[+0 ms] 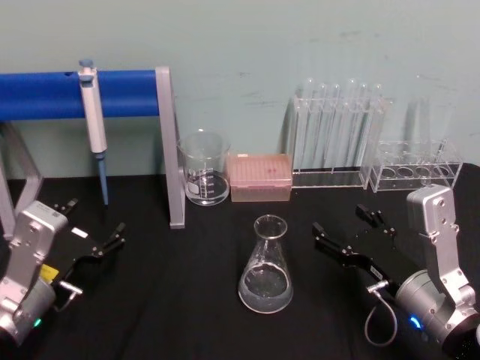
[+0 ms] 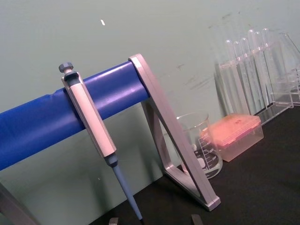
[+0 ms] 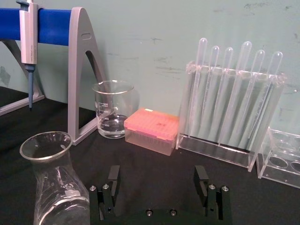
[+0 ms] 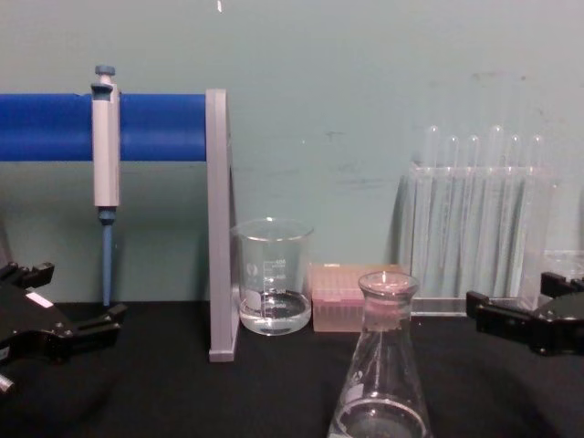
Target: Grasp the erlenmeyer flask with one hand, shake it three times, then place it back.
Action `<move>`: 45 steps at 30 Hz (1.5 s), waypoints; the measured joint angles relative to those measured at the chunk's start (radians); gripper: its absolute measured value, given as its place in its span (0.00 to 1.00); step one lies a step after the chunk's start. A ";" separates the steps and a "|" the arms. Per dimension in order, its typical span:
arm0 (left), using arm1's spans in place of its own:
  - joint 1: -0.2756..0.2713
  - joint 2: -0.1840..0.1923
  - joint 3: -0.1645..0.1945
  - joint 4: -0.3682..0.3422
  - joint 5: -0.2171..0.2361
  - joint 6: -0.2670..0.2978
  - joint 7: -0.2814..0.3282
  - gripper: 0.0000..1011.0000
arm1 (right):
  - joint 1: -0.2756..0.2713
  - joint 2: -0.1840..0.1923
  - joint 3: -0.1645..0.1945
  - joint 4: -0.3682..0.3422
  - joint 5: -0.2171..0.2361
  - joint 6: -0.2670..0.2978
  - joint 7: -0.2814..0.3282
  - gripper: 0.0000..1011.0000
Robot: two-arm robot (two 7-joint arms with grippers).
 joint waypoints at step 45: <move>0.000 0.000 0.000 0.000 0.000 0.000 0.000 0.99 | 0.000 0.000 0.000 0.000 0.000 0.000 0.000 0.99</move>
